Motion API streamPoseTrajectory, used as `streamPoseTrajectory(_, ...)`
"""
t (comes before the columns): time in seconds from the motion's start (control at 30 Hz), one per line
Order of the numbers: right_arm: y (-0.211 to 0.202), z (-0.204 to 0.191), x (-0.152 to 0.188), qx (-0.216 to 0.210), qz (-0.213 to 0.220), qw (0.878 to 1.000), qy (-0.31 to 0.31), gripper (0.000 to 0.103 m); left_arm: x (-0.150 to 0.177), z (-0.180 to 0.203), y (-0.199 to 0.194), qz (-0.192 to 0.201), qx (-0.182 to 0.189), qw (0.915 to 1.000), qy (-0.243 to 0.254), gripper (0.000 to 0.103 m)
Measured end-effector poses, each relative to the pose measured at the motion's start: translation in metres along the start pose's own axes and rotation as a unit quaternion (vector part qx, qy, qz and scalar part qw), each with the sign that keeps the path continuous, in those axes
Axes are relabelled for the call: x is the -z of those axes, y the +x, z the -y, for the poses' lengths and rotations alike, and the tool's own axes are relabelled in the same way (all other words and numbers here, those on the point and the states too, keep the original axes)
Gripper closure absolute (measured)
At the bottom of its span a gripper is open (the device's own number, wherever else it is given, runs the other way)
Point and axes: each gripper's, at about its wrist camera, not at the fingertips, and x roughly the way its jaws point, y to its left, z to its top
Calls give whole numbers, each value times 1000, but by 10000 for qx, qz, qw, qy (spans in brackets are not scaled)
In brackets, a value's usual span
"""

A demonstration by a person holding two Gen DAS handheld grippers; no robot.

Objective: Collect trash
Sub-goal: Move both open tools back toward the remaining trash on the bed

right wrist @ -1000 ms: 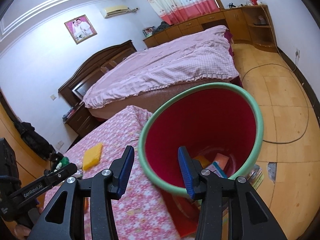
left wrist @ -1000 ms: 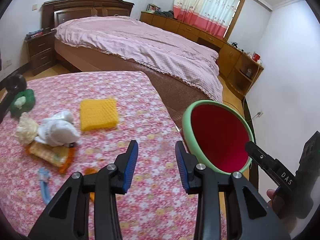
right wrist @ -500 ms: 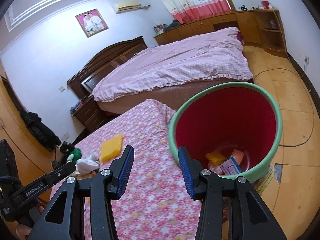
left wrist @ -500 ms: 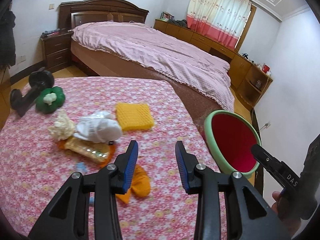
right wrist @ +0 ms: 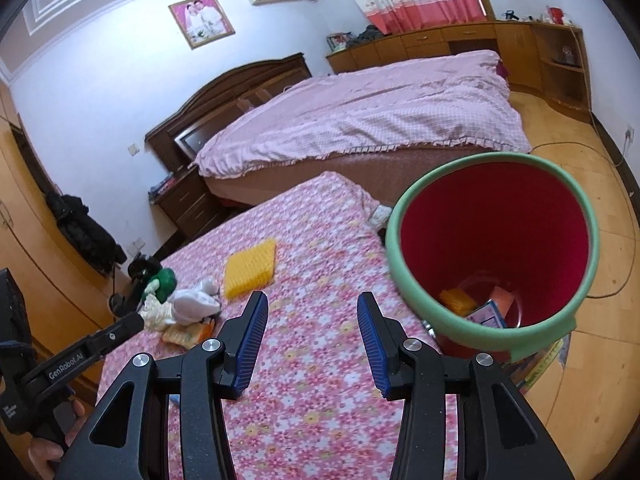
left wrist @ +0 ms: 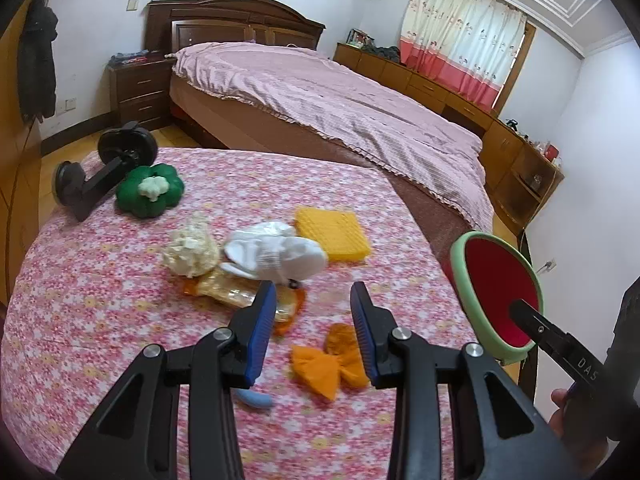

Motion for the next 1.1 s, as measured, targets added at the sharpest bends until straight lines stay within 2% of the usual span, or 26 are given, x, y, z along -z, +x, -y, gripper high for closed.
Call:
streamPoseTrajectory(0.4, 28, -29, 8, 106, -303, 9992, -256, 55, -7, -57, 12, -66, -372, 9987, -354, 65)
streamPoseTrajectory(0.5, 34, -33, 9, 122, -349, 9989, -291, 55, -10, -71, 22, -145, -545, 9973, -468, 65)
streamPoseTrajectory(0.6, 41, -37, 8, 129, -411, 9986, -310, 55, -13, -81, 33, -219, -555, 9966, -575, 65)
streamPoseTrajectory(0.7, 49, -39, 6, 158, -449, 9983, -342, 55, -17, -85, 44, -271, -613, 9963, -545, 62)
streamPoseTrajectory(0.97, 67, -36, 6, 220, -609, 9974, -315, 55, -20, -87, 75, -417, -744, 9952, -479, 62)
streamPoseTrajectory(1.1, 74, -35, 6, 242, -677, 9969, -319, 55, -20, -92, 84, -402, -670, 9952, -594, 62)
